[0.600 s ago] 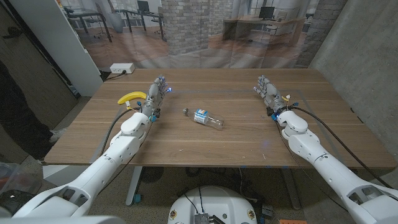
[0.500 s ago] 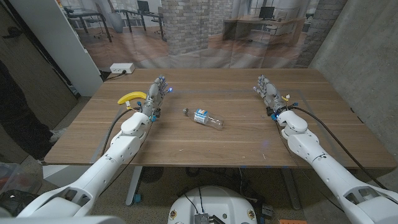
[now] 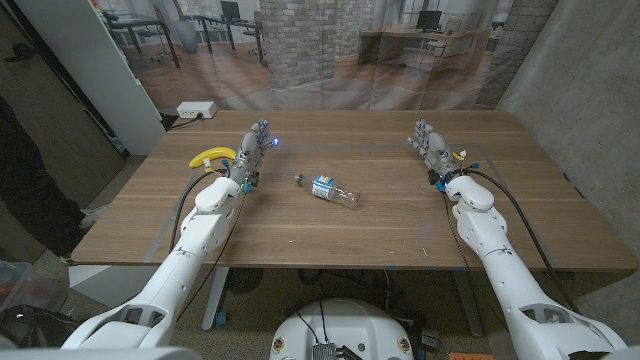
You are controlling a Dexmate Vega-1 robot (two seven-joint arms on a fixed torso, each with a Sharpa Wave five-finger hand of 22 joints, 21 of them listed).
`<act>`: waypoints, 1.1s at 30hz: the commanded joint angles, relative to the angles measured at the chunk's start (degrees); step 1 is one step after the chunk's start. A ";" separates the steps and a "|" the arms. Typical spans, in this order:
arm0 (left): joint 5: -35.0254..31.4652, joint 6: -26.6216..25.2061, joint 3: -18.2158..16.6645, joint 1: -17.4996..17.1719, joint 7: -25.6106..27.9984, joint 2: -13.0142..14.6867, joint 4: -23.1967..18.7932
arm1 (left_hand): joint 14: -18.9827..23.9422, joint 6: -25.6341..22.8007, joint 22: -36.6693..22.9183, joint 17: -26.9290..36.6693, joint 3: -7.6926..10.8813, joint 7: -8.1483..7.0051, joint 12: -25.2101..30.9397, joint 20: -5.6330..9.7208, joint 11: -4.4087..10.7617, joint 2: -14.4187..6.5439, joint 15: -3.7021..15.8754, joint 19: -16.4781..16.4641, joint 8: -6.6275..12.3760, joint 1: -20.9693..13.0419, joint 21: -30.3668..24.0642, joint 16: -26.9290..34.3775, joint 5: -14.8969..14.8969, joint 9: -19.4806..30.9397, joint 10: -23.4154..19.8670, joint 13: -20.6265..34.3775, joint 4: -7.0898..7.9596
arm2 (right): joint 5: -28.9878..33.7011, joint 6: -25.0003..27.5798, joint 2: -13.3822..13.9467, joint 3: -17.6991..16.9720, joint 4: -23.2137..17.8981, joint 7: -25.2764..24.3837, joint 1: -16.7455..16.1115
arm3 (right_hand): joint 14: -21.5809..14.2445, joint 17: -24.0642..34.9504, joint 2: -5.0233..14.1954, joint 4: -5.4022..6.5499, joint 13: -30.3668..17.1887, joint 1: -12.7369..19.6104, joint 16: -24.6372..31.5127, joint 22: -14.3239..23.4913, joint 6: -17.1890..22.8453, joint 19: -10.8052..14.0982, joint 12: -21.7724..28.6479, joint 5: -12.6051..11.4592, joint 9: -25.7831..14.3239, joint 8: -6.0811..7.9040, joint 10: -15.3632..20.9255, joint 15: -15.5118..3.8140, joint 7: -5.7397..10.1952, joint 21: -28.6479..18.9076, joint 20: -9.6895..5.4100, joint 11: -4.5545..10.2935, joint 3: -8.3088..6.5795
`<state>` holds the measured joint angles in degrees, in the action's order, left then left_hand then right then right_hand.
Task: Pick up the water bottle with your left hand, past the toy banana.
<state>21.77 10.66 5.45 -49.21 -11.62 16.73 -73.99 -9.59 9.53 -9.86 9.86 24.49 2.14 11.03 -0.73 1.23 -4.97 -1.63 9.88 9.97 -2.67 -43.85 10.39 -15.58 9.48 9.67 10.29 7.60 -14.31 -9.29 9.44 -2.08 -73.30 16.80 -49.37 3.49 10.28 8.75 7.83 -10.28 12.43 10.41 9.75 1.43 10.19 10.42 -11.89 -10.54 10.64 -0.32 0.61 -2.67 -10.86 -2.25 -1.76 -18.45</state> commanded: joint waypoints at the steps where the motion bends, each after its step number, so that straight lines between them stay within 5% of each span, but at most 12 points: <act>1: -8.78 -2.41 -4.50 0.93 -5.30 -2.95 -0.68 | -5.49 3.07 -0.05 -0.06 0.17 -0.30 0.43 0.41 0.04 0.57 0.10 8.38 0.38 -1.51 0.52 0.24 0.25 0.30 2.57 0.18 -1.45 | 9.11 1.46 -8.75 -10.21 0.72 6.42 1.13 | 0.64 0.23 0.31 0.07 -0.18 0.11 0.38 0.16 0.14 0.37 0.43 -0.15 -0.11 0.29 -0.02 0.17 -0.39 -0.37 0.14 -0.61 -0.43; 23: -17.95 -2.93 -5.14 2.94 -11.38 -0.51 -2.79 | -4.38 2.54 -0.13 -0.03 1.16 -0.19 0.61 -1.34 -0.28 2.49 -0.81 7.98 0.87 -7.43 2.53 0.41 1.70 0.43 2.17 0.25 -7.25 | 14.54 0.98 -13.67 -16.46 0.93 10.42 2.24 | 0.52 0.22 0.16 0.00 -0.18 -0.10 0.42 0.16 0.28 0.39 0.46 -0.07 -0.11 0.34 0.08 0.19 -0.50 -0.38 0.26 -0.67 -0.60; 24: -18.12 -2.95 -5.18 2.96 -11.56 -0.47 -2.97 | -3.67 2.09 -0.19 0.00 1.27 -0.29 0.74 -2.72 -0.27 2.78 -1.24 7.55 1.00 -8.42 2.75 0.60 1.99 0.45 1.78 0.27 -8.22 | 14.67 0.98 -13.78 -16.58 0.89 10.50 2.24 | 0.54 0.22 0.15 -0.01 -0.18 -0.11 0.41 0.16 0.28 0.41 0.45 -0.07 -0.11 0.34 0.07 0.15 -0.50 -0.38 0.28 -0.71 -0.61; 28: -18.85 -2.57 -5.21 3.27 -12.35 -0.16 -3.31 | -2.94 1.82 -0.25 0.03 1.33 -0.35 0.87 -3.53 -0.24 2.96 -1.46 7.06 1.03 -9.15 2.88 0.79 2.24 0.47 1.39 0.29 -8.95 | 14.98 0.95 -14.23 -17.06 0.75 10.79 2.23 | 0.49 0.22 0.14 -0.03 -0.18 -0.13 0.42 0.16 0.27 0.39 0.46 -0.06 -0.11 0.33 0.09 0.22 -0.47 -0.38 0.27 -0.71 -0.65; 33: -19.96 -1.87 -5.01 3.96 -13.47 0.49 -3.45 | -2.41 1.46 -0.30 0.06 1.35 -0.06 0.98 -3.10 -0.48 3.22 -1.51 6.59 1.08 -9.85 3.04 0.85 2.48 0.48 1.00 0.31 -9.69 | 15.30 0.78 -14.64 -17.52 0.58 11.03 2.17 | 0.52 0.22 0.12 -0.05 -0.18 -0.17 0.41 0.16 0.28 0.41 0.47 -0.05 -0.11 0.33 0.12 0.28 -0.47 -0.39 0.32 -0.74 -0.70</act>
<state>4.63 7.89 0.41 -46.37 -22.50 15.98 -76.73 -9.64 9.63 -10.02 9.76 25.75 2.04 11.66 -3.91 1.21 -1.91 -2.66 9.96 10.82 -11.74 -40.87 10.84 -13.31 9.74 9.68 10.28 -1.38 -0.35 -8.19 -3.78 -17.92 -72.39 26.80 -47.29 3.69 10.26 8.76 7.59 -10.26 12.41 10.41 9.74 1.43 10.18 10.42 -11.89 -10.53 10.64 -0.11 0.81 -2.67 -10.86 -2.24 -1.96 -18.68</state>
